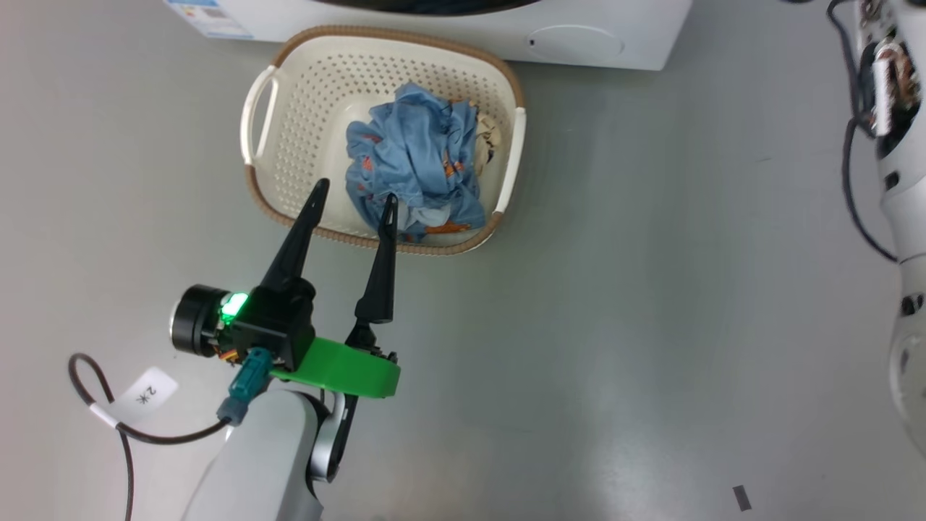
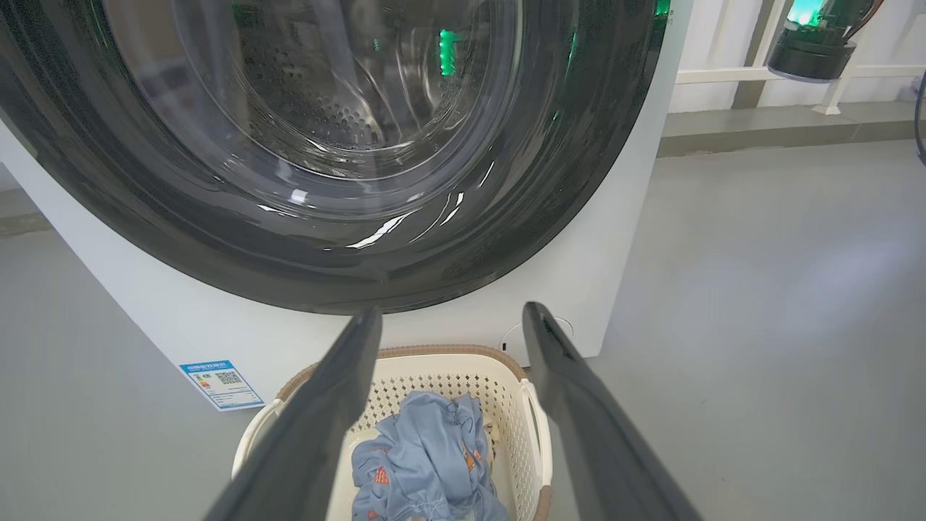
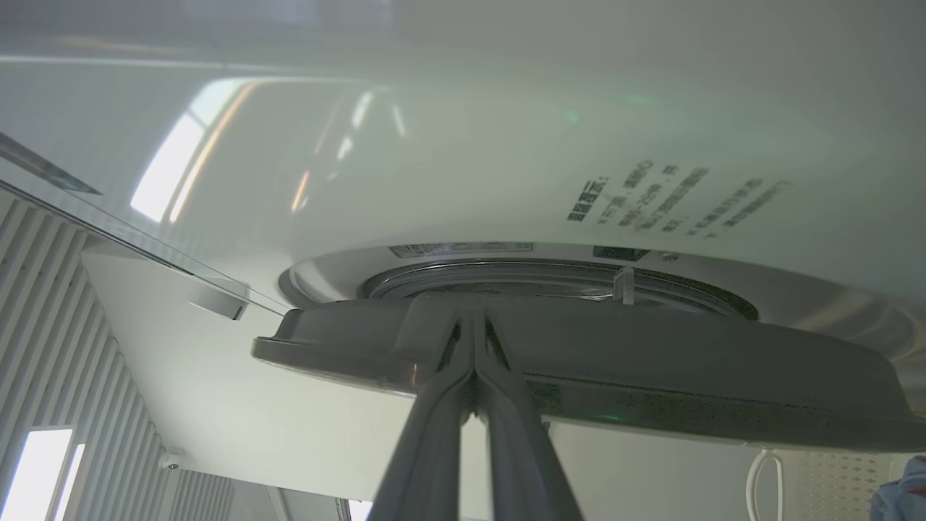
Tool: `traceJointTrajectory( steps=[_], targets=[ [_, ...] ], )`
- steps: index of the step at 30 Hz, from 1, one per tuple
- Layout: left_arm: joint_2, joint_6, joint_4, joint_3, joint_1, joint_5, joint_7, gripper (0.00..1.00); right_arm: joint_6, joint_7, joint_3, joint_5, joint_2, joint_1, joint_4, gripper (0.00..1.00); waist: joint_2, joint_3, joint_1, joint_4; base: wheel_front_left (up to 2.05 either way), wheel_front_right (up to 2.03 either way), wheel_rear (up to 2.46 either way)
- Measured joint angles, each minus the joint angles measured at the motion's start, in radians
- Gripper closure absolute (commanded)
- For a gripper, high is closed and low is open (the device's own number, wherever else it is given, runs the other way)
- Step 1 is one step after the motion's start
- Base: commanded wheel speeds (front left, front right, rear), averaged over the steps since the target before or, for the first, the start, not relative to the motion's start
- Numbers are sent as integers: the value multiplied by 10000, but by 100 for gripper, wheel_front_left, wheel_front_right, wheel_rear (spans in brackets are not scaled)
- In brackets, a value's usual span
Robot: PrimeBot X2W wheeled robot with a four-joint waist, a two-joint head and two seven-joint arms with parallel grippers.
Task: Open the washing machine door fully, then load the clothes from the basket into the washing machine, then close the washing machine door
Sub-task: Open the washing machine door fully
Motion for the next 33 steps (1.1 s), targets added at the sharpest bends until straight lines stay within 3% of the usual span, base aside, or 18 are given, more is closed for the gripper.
traceJointTrajectory(
  steps=[16, 33],
  targets=[
    [-6, 447, -405, -780, -294, -520, 0, 0, -25, -222, 610, -920, -332, -2173, 2311, 100, 0, 696, -1, 885, 0, 0, 0],
    [-15, 614, -451, -917, -432, -585, 0, 0, -25, 606, 928, -1120, -441, -2586, 2709, 100, 0, 884, -1, 992, 0, 0, 0]
  ],
)
